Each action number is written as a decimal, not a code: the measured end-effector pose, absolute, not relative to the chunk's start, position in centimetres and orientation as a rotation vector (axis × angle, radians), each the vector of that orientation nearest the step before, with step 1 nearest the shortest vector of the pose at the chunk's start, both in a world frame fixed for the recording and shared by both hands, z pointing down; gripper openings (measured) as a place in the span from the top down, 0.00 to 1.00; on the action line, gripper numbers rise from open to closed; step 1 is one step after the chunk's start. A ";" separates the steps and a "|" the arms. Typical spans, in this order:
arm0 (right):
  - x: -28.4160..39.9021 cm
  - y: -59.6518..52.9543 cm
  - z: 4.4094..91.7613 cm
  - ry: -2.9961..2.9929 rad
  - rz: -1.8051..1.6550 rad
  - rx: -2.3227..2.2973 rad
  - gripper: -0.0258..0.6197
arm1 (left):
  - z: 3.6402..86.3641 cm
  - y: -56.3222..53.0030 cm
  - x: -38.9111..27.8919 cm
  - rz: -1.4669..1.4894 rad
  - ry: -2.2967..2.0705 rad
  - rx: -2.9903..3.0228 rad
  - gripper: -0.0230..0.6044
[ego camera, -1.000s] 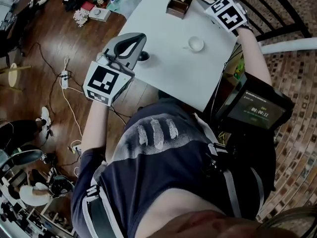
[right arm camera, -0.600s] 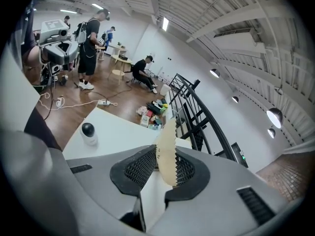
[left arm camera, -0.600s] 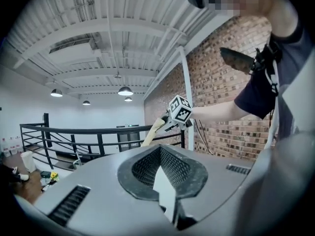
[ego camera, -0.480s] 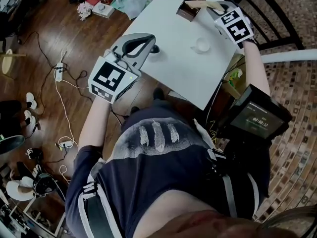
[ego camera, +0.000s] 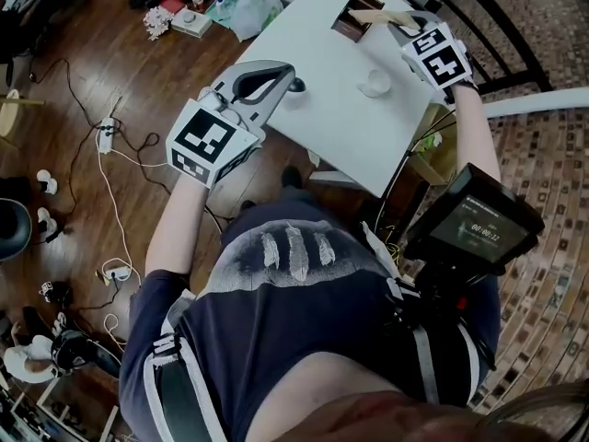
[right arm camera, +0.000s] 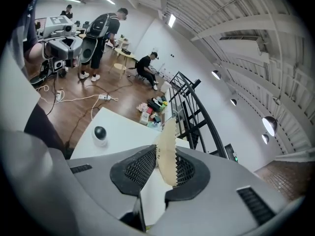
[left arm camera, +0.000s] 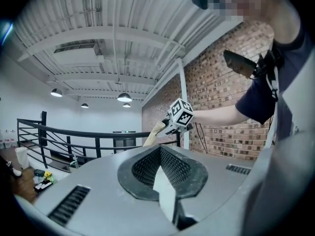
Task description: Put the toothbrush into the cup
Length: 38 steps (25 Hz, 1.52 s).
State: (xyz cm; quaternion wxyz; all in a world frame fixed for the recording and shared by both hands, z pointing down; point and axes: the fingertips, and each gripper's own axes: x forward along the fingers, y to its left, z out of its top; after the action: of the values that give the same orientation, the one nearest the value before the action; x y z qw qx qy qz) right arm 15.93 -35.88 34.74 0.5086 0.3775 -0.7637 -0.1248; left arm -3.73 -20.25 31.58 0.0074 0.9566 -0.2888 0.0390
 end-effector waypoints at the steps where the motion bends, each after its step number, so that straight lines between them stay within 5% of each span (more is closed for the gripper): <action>1: 16.0 -35.6 34.7 -1.835 -0.299 0.914 0.86 | 31.5 -20.2 -3.8 0.117 -0.900 2.996 0.98; 38: 26.0 -30.9 46.6 -1.686 -0.014 0.857 0.85 | 34.4 -19.6 1.5 0.254 -0.732 2.991 0.98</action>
State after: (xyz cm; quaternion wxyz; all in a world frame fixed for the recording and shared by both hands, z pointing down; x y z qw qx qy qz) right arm 26.03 -30.93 46.63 0.5850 0.3674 -0.7230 -0.0060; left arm 1.50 -19.63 34.37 0.0258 0.9677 -0.2368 0.0822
